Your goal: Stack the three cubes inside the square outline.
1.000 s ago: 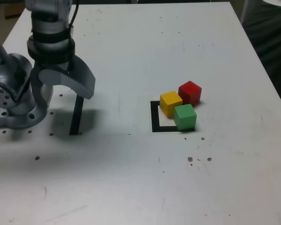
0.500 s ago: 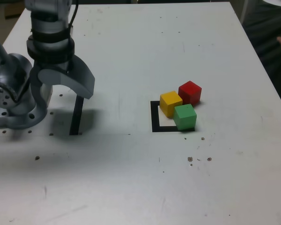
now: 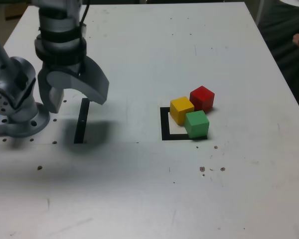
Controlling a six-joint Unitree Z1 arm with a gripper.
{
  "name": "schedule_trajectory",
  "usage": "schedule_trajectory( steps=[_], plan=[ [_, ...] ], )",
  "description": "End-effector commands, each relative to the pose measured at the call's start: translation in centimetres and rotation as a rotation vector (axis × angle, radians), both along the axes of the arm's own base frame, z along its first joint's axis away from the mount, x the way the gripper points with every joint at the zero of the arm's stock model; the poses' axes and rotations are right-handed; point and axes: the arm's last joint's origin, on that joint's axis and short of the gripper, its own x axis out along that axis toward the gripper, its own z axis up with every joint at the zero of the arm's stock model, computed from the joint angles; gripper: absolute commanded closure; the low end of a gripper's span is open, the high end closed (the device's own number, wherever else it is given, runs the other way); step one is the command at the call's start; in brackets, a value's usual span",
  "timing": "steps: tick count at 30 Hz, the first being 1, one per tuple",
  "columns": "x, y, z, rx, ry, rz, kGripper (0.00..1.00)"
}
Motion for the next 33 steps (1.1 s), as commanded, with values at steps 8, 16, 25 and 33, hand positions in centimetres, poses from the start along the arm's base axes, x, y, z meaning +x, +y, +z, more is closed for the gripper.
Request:
schedule_trajectory(
  steps=[8, 16, 25, 33],
  plan=[
    [2.7, -1.6, 0.1, -0.005, 0.013, -0.047, 0.00],
    [5.2, -3.4, 0.1, -0.001, 0.018, -0.082, 0.00],
    [8.4, -5.5, -0.7, -0.002, 0.033, -0.123, 0.00],
    [10.4, -6.4, -1.6, 0.009, 0.054, -0.136, 0.00]
  ],
)
